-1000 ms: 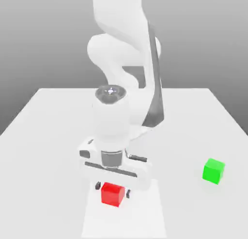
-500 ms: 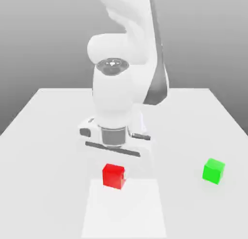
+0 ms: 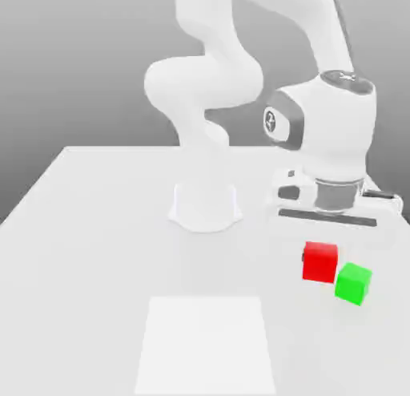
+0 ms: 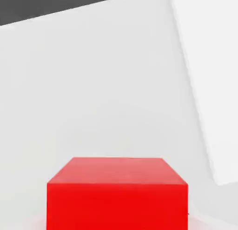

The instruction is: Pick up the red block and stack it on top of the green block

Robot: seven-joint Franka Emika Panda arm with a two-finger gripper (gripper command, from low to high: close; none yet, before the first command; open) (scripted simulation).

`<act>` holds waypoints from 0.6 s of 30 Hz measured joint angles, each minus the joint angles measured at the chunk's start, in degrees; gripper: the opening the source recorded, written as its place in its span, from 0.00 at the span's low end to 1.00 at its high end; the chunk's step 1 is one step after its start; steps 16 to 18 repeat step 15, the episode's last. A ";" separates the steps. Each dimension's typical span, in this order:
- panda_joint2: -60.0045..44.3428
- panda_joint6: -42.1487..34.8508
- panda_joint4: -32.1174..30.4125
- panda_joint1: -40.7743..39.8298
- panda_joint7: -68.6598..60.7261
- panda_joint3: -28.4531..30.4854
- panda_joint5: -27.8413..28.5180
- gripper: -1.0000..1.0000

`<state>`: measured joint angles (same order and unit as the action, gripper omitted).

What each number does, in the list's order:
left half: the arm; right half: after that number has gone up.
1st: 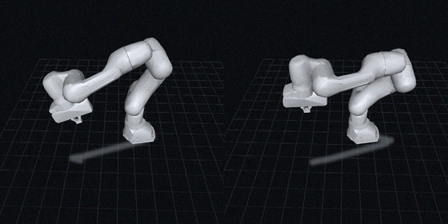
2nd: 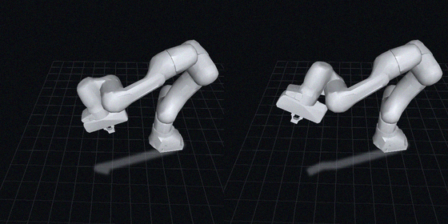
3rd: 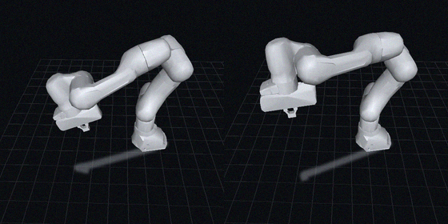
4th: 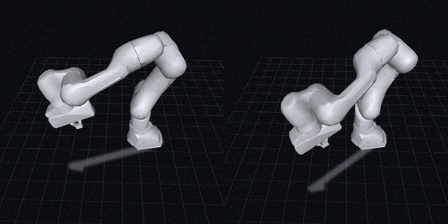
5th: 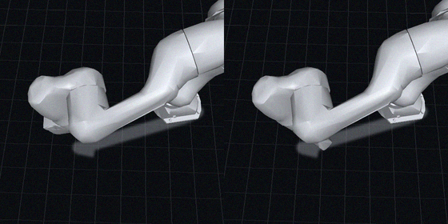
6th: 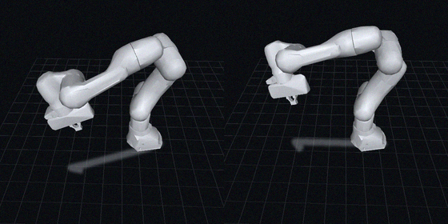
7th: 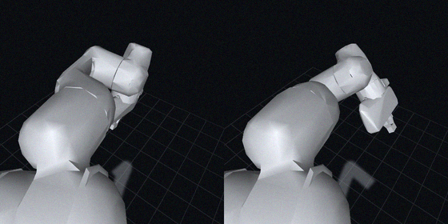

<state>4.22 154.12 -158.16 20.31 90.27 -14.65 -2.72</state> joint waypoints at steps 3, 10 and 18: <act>0.76 -0.96 0.29 3.22 4.73 -2.72 -0.73 0.00; -6.95 5.80 0.97 6.37 13.59 -3.81 4.88 0.00; -10.85 9.29 1.14 7.47 16.75 -1.65 9.17 1.00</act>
